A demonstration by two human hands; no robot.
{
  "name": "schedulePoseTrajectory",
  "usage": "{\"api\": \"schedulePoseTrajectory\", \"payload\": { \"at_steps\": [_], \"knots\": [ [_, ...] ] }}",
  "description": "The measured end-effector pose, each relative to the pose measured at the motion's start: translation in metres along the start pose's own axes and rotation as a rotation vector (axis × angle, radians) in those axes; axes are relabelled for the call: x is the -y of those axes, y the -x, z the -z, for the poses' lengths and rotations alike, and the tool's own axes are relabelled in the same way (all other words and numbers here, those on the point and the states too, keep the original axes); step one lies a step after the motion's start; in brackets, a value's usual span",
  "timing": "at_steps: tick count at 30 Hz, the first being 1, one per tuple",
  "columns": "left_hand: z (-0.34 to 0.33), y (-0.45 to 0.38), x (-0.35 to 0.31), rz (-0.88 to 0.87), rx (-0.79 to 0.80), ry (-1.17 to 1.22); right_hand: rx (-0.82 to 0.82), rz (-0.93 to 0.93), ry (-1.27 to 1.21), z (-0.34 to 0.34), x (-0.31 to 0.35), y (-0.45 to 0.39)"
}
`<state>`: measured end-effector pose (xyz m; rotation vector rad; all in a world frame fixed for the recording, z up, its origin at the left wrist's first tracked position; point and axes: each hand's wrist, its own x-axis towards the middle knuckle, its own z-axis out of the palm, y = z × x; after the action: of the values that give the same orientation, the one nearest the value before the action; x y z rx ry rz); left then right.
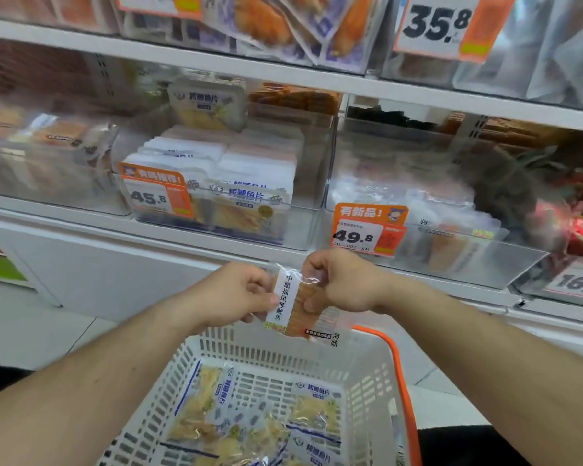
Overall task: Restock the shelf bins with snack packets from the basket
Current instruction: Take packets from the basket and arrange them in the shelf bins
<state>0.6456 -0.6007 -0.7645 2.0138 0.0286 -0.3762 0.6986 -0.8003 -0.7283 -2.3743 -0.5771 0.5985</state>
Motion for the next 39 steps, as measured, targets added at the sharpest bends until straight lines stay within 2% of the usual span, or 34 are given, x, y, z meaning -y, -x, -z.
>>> {"api": "schedulePoseTrajectory", "payload": {
  "at_steps": [7,12,16,19,22,24,25,28,30,35,39],
  "knots": [
    [-0.014,-0.003,-0.051,-0.172,-0.136,-0.083,-0.140,0.102,0.078,0.046,0.004,0.037],
    [-0.030,-0.020,-0.086,-0.307,-0.194,-0.167,-0.260,0.085,0.210,0.079,-0.006,0.056],
    [-0.047,-0.036,-0.118,-0.440,-0.320,-0.290,-0.377,0.066,0.205,0.106,-0.014,0.069],
    [-0.049,-0.043,-0.147,-0.562,-0.316,-0.296,-0.442,0.075,0.198,0.133,-0.020,0.082],
    [-0.032,-0.056,-0.174,-0.641,-0.347,-0.359,-0.536,0.087,0.088,0.162,-0.029,0.098],
    [-0.013,-0.070,-0.186,-0.617,-0.332,-0.469,-0.629,0.099,-0.032,0.175,-0.034,0.106],
    [-0.005,-0.079,-0.190,-0.587,-0.311,-0.596,-0.676,0.110,-0.107,0.179,-0.036,0.107],
    [0.003,-0.102,-0.193,-0.469,-0.142,-1.015,-0.770,0.133,-0.291,0.179,-0.038,0.102],
    [0.001,-0.112,-0.193,-0.423,-0.036,-1.204,-0.806,0.145,-0.379,0.177,-0.039,0.095],
    [-0.004,-0.129,-0.192,-0.450,0.012,-1.375,-0.863,0.167,-0.520,0.174,-0.038,0.080],
    [-0.004,-0.135,-0.187,-0.476,0.015,-1.375,-0.878,0.180,-0.538,0.171,-0.039,0.068]
  ]
}}
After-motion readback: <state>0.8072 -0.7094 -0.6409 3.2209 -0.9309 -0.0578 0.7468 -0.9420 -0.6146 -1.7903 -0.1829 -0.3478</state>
